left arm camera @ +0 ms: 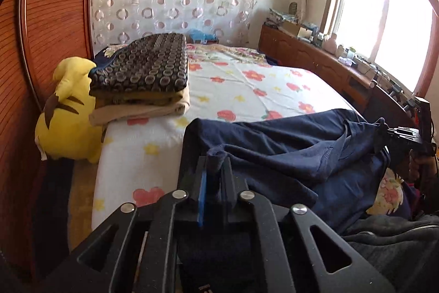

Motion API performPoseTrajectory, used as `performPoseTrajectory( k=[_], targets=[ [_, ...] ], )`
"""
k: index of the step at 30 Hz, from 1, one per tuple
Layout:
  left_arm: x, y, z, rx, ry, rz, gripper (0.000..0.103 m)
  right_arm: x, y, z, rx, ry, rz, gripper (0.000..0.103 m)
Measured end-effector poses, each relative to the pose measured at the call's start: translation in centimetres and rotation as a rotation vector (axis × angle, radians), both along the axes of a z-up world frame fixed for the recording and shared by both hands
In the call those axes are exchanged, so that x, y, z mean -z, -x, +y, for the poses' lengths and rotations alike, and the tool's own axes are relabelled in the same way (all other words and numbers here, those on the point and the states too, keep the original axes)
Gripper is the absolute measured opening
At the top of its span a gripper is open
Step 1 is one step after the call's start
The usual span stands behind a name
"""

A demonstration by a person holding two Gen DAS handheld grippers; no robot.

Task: Fold small clothes
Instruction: 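Lift the hem with both grippers and fold it toward the collar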

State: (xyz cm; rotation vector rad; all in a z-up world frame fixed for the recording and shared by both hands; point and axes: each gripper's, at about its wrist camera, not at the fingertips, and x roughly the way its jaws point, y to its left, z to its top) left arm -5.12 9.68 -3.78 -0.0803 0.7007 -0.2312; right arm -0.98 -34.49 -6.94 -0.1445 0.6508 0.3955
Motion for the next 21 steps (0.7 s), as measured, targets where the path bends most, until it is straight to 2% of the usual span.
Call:
performPoseTrajectory(
  k=[2, 4, 6, 8, 10, 11, 12, 13, 21],
  targets=[
    [0.1, 0.0, 0.3, -0.003, 0.009, -0.002, 0.025, 0.3, -0.5, 0.5, 0.013, 0.026, 0.021, 0.009],
    [-0.4, 0.0, 0.6, -0.017, 0.003, -0.014, 0.034, -0.3, -0.7, 0.3, 0.023, 0.026, 0.028, 0.016],
    [-1.1, 0.0, 1.0, -0.026, 0.002, -0.029, 0.038, -1.4, -0.4, 0.0, 0.027, 0.014, 0.016, 0.026],
    [-1.7, -0.2, 1.4, -0.034, 0.000, -0.044, 0.040, -2.7, -0.3, -0.1, 0.050, -0.005, -0.019, 0.028],
    [-2.1, -0.4, 1.7, -0.046, -0.012, -0.057, 0.052, -3.4, 0.4, -0.6, 0.060, -0.032, -0.049, 0.033],
    [-2.2, -0.6, 1.9, -0.053, -0.014, -0.060, 0.055, -3.6, 0.7, -0.8, 0.066, -0.031, -0.065, 0.033],
    [-2.4, -0.9, 2.0, -0.061, -0.015, -0.063, 0.064, -4.1, 0.8, -1.0, 0.079, -0.026, -0.088, 0.035],
    [-2.4, -1.3, 2.2, -0.069, -0.019, -0.064, 0.069, -4.3, 1.0, -1.1, 0.086, -0.021, -0.099, 0.037],
    [-2.0, -6.2, 3.0, -0.095, -0.062, -0.051, 0.070, -4.7, -0.8, -1.5, 0.086, -0.049, -0.141, 0.042]
  ],
)
